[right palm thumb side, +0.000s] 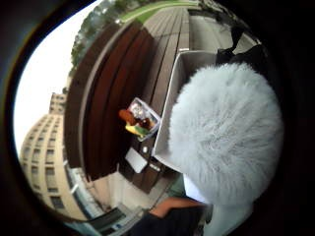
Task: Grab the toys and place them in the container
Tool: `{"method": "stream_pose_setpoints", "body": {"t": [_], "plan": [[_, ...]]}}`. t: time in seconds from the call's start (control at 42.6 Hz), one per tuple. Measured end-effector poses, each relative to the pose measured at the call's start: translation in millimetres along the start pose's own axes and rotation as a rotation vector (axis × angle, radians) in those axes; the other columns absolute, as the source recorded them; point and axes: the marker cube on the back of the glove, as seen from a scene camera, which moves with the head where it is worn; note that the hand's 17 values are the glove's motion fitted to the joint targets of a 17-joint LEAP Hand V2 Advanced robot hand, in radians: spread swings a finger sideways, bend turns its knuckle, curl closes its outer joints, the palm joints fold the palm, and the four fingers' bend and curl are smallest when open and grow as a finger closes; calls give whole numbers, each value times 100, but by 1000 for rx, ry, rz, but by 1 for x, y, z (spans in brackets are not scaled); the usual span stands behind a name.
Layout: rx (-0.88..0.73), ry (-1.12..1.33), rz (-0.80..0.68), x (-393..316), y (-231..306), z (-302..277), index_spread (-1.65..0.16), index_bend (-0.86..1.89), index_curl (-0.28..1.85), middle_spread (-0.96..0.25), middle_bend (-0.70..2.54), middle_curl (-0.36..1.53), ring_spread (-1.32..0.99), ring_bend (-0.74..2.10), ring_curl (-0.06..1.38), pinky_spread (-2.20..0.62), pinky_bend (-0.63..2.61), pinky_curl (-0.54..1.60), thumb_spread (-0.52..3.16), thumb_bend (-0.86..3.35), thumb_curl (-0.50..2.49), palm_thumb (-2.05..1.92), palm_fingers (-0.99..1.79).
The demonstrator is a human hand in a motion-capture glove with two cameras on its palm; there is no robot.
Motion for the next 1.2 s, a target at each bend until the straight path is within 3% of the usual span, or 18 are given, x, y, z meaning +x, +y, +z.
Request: {"method": "stream_pose_setpoints", "body": {"t": [0.117, 0.164, 0.188, 0.282, 0.375, 0.469, 0.751, 1.197], "plan": [[-88, -19, -31, 10, -4, 10, -40, 7, 38, -47, 44, 65, -45, 106, 46, -46, 99, 38, 64, 25, 91, 67, 91], [-107, -30, -50, 20, -6, 9, -39, -6, 32, -45, 41, 65, -44, 111, 47, -46, 107, 41, 81, 19, 84, 54, 83], [-108, -32, -59, 25, -7, 8, -39, -16, 27, -41, 32, 62, -43, 111, 46, -46, 117, 43, 85, 9, 79, 40, 63], [-84, -39, -57, 49, -12, -1, -36, -9, 21, -29, 17, 59, -35, 108, 48, -37, 138, 50, 92, -9, 66, 10, 17], [-38, -27, -5, 84, -17, -11, -34, -2, 16, -21, 18, 57, -28, 104, 45, -32, 148, 50, 96, -8, 59, -1, 6], [-9, -9, 68, 123, -17, -19, -33, 8, 16, -15, 18, 54, -17, 80, 36, -19, 149, 48, 96, -8, 53, -7, -18], [29, 37, 228, 265, -44, 10, -30, 4, 12, -6, 16, 47, -4, 63, 29, -5, 151, 45, 96, -7, 42, -6, -22], [-254, 65, 286, 339, -92, 188, -30, 4, 10, -1, 10, 33, 2, 50, 27, 0, 159, 42, 90, -6, 33, -5, -29]]}}
